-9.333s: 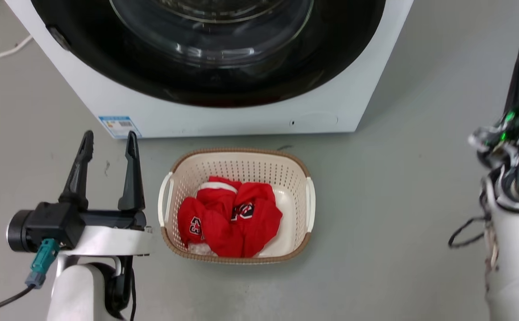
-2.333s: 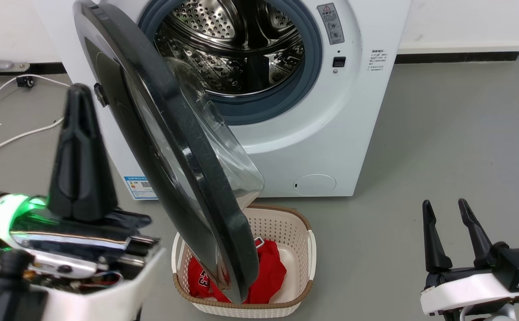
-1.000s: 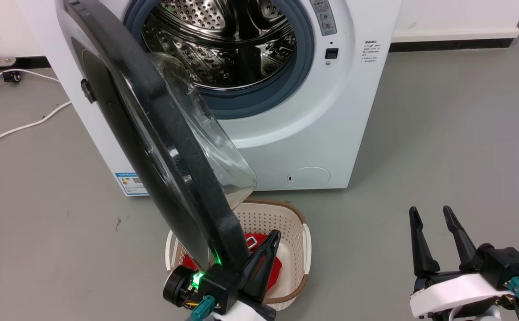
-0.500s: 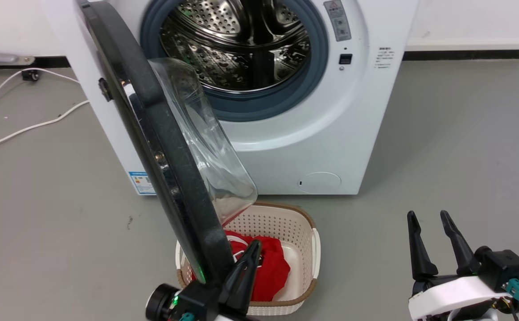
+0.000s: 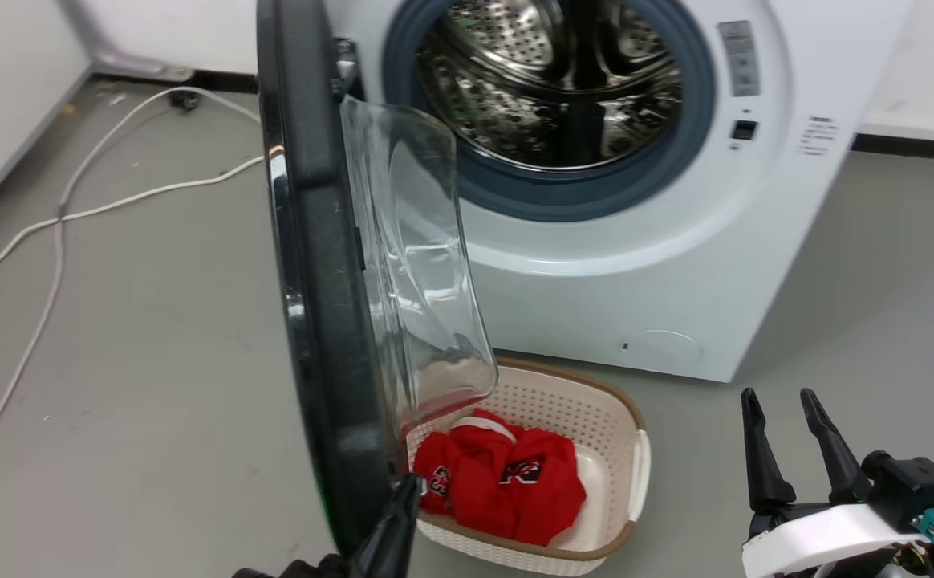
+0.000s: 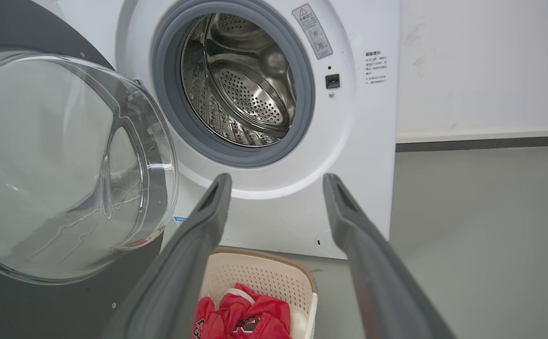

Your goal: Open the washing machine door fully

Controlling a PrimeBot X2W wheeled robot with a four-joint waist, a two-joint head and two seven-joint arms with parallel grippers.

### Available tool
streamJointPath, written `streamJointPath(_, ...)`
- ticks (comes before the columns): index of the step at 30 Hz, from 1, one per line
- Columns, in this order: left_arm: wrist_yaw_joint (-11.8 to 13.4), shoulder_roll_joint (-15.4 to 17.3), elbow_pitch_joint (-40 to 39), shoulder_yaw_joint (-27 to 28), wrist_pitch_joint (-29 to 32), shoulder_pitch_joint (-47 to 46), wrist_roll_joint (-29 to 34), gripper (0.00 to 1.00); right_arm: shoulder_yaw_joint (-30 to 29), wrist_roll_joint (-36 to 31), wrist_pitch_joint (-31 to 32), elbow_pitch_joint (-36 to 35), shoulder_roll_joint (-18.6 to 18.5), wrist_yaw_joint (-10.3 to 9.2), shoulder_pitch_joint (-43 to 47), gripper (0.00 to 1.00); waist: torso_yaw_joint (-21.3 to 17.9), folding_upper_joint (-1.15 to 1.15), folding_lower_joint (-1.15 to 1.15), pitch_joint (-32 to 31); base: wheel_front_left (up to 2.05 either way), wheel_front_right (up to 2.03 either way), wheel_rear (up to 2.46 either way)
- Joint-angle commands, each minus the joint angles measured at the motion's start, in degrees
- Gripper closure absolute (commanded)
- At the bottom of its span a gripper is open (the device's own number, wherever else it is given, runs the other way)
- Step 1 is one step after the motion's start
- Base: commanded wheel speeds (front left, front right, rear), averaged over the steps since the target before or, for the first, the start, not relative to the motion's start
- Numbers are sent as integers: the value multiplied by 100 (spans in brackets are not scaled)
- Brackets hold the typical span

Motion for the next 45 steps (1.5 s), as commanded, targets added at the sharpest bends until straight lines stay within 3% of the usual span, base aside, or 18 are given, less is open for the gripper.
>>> streamJointPath(1, 100, 96, 6, 132, 6, 65, -29, 100, -6, 14, -3, 6, 8, -2, 27, 0, 291, 0, 0, 21, 0, 0, 0)
streamJointPath(13, 403, 238, -94, 623, -24, 262, -200, 100, -83, -18, -6, 5, 6, -2, -91, 0, 1001, 0, 0, 155, 0, 0, 0)
streamJointPath(25, 513, 673, 510, 1972, -41, -363, -334, 100, 47, -30, 61, -32, 6, -2, -340, 0, 749, 0, 0, 413, 0, 0, 0)
streamJointPath(31, 367, 839, 1082, 2906, -39, -749, -480, 100, 33, -82, 86, -71, 6, -2, -453, 0, 526, 0, 0, 617, 0, 0, 0)
streamJointPath(37, 12, 1095, 1791, 3672, -36, -1270, -495, 100, 15, -127, 113, -97, 6, -2, -540, 0, 377, 0, 0, 767, 0, 0, 0)
streamJointPath(45, -414, 1392, 2781, 4260, -36, -1982, -329, 100, 65, -193, 146, -159, 6, -2, -723, 0, 216, 0, 0, 997, 0, 0, 0)
